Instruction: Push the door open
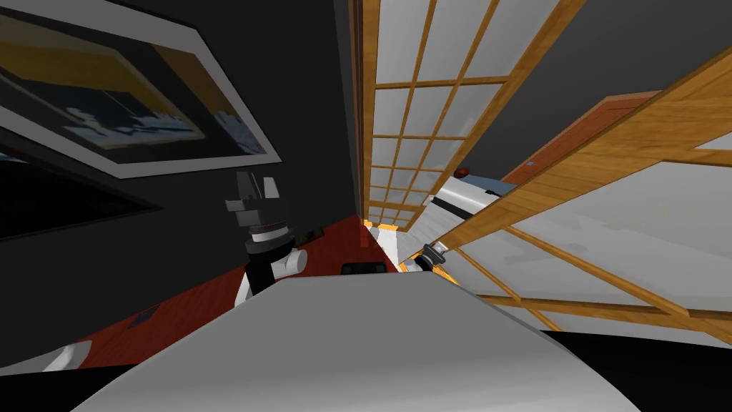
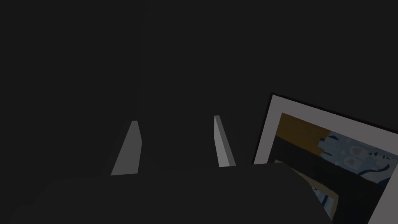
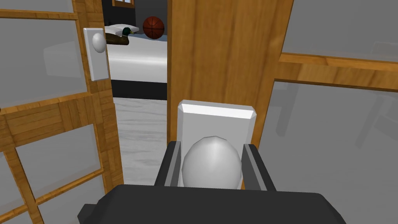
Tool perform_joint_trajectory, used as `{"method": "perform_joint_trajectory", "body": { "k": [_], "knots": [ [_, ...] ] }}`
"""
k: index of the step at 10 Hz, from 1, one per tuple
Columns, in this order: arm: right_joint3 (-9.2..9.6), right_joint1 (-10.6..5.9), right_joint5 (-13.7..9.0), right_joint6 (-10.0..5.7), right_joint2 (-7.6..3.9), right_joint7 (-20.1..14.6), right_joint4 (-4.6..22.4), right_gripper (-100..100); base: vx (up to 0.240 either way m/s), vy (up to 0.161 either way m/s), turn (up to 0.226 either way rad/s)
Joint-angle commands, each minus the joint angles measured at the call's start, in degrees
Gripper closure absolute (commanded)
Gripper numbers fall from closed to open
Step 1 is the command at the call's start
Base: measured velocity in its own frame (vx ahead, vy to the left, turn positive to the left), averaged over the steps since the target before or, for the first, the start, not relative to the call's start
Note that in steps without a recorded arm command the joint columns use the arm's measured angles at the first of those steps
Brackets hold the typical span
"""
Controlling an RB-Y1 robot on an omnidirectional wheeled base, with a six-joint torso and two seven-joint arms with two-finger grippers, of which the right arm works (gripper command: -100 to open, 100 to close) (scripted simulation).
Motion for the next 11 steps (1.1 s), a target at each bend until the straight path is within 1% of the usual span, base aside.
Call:
{"method": "perform_joint_trajectory", "body": {
  "k": [1,4,5,6,9,11],
  "knots": [
    [-1.08,-0.22,-0.7,-0.67,-1.19,-0.3,0.7,100,0.164,-0.138,-0.039],
    [-3.0,0.02,-2.5,-0.87,-1.91,0.0,0.8,100,0.151,-0.144,-0.047],
    [-3.0,0.02,-2.5,-0.87,-1.91,0.0,0.8,100,0.12,-0.097,-0.039],
    [-4.24,0.17,-3.7,-1.0,-2.21,0.3,0.8,100,0.149,-0.141,-0.079],
    [-5.93,0.38,-5.2,-1.17,-2.45,0.6,0.8,100,0.191,-0.137,-0.073],
    [-7.56,0.59,-6.7,-1.33,-2.48,0.9,0.8,100,0.168,-0.162,-0.052]
  ]
}}
